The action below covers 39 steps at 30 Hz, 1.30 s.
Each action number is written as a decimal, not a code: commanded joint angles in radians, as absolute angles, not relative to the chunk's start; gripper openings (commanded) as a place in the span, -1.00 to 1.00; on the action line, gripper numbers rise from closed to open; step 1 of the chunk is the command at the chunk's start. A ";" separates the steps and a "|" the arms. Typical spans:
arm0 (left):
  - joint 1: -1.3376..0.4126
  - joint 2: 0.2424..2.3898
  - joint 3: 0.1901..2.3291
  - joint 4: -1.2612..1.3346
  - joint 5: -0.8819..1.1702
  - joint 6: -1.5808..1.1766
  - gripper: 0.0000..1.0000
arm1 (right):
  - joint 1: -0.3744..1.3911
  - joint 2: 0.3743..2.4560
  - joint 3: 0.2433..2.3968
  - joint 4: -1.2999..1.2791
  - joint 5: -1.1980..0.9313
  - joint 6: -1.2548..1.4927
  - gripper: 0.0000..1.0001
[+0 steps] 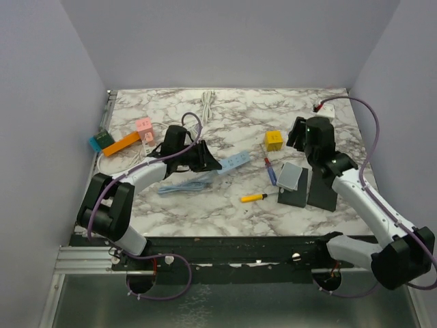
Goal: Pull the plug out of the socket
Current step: Place the plug at the center of the board.
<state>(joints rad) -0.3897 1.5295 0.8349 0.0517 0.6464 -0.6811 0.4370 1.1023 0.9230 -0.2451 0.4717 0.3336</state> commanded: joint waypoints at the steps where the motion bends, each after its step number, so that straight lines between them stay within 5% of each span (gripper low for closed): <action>1: -0.387 1.532 0.924 -0.041 0.581 -0.554 -1.00 | 0.262 1.217 1.011 -0.379 0.222 0.293 -0.99; 15: -0.384 1.492 0.892 -0.046 0.519 -0.484 -1.00 | 0.117 1.770 1.465 -0.651 0.122 0.105 -0.99; 30: -0.383 1.411 0.874 -0.072 0.474 -0.459 -1.00 | 0.106 2.034 1.619 -0.849 0.051 0.017 -0.98; 39: -0.383 1.405 0.873 -0.080 0.469 -0.453 -1.00 | 0.105 2.107 1.687 -0.876 0.050 0.027 -0.53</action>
<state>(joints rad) -0.3874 1.4437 0.8757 -0.1017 0.4805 -0.4686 0.1112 2.0865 1.6627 -0.8406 0.0792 0.0330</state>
